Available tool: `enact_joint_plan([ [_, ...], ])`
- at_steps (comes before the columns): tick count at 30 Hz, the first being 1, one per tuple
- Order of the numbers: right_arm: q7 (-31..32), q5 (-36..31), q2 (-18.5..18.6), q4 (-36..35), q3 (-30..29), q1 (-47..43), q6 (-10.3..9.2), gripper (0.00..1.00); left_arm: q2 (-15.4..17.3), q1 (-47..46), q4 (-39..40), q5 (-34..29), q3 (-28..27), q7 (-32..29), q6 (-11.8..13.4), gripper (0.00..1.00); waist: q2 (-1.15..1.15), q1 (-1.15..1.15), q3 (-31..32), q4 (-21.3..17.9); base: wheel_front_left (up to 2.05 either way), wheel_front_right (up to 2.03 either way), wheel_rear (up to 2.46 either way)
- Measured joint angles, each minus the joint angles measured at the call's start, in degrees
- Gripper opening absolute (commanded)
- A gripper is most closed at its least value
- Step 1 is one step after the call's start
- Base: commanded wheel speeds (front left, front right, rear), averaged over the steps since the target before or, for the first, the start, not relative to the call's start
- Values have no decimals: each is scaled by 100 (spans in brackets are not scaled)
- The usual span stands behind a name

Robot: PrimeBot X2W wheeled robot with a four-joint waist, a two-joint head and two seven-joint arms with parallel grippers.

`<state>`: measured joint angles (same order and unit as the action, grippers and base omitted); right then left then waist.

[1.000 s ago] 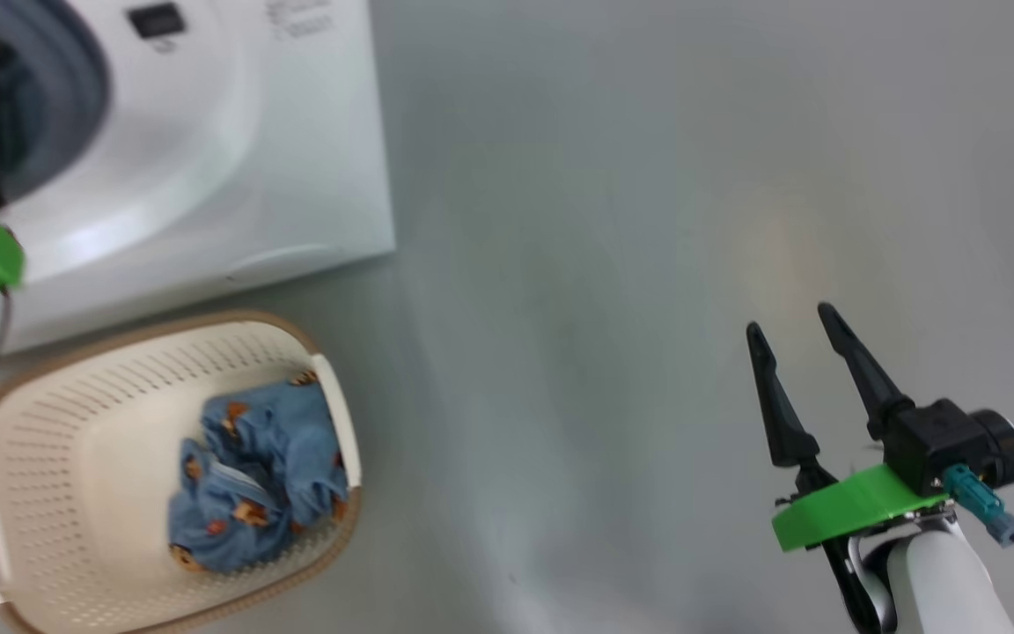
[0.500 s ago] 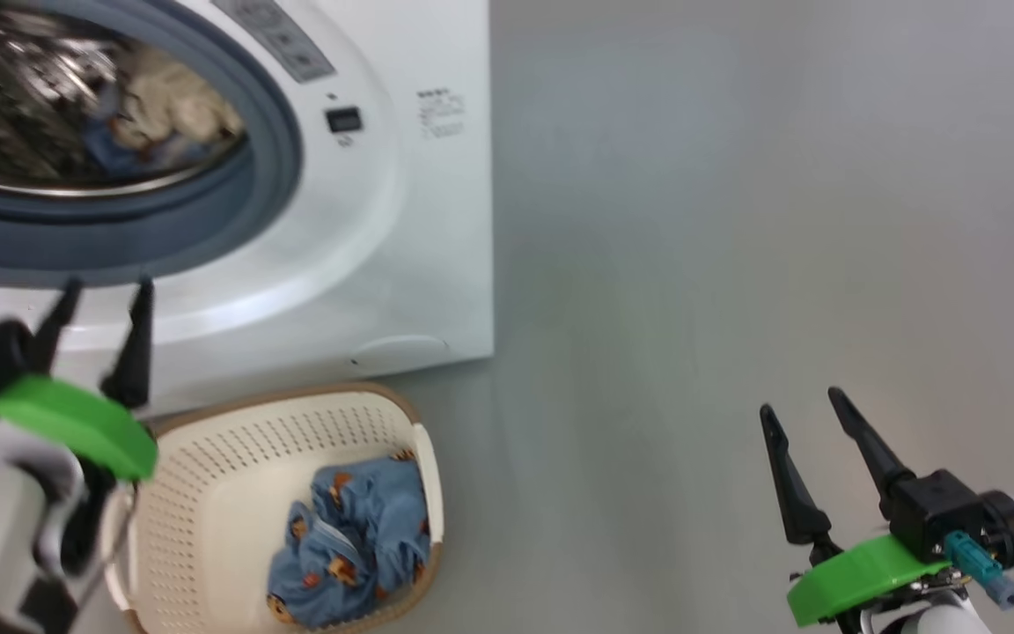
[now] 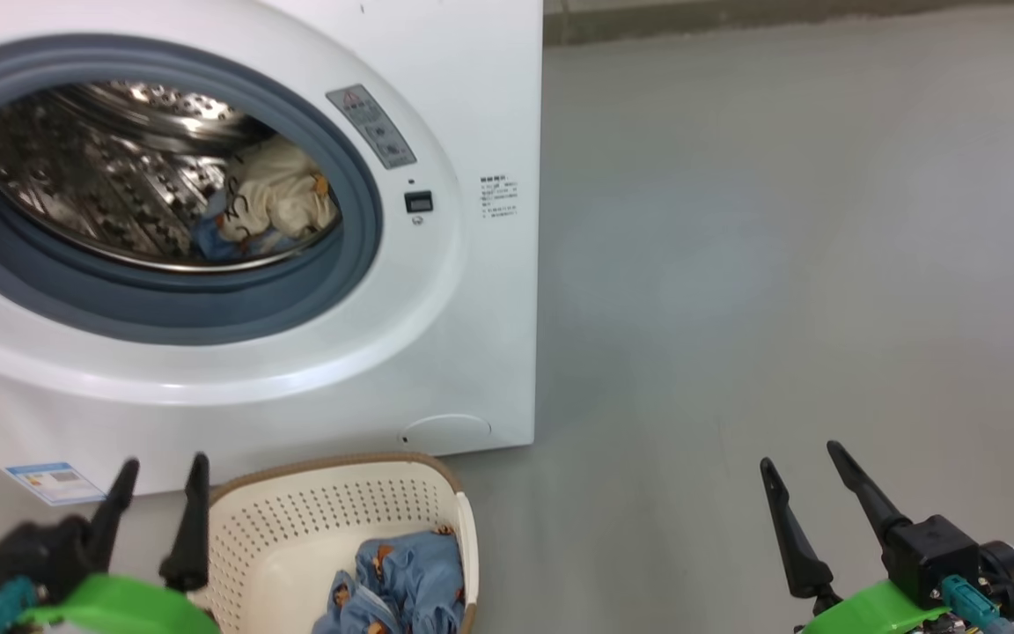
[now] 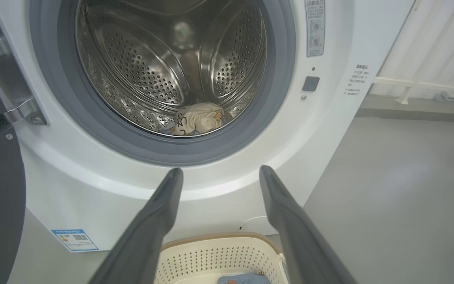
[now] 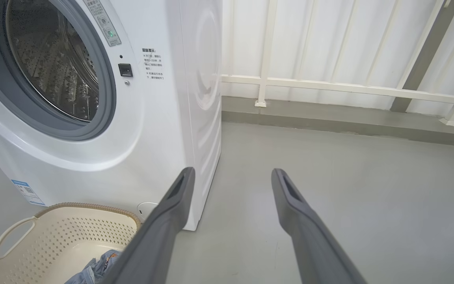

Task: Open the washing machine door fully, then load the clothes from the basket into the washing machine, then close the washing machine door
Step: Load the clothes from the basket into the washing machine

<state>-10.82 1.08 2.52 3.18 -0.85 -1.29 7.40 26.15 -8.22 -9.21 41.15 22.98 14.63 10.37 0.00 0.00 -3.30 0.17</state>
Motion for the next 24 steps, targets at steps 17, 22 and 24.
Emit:
enact_joint_plan([
  [17,110,64,-3,-134,263,-358,0,100,-743,1257,843,-675,-598,0,303,100,0,0,422,-46,0,0,0],
  [22,110,96,-4,-134,333,-360,0,100,-872,1335,848,-872,-737,0,183,100,0,0,449,-57,0,0,0],
  [24,110,97,-4,-133,344,-360,0,100,-926,1363,847,-915,-780,0,136,100,0,0,454,-60,0,0,0],
])
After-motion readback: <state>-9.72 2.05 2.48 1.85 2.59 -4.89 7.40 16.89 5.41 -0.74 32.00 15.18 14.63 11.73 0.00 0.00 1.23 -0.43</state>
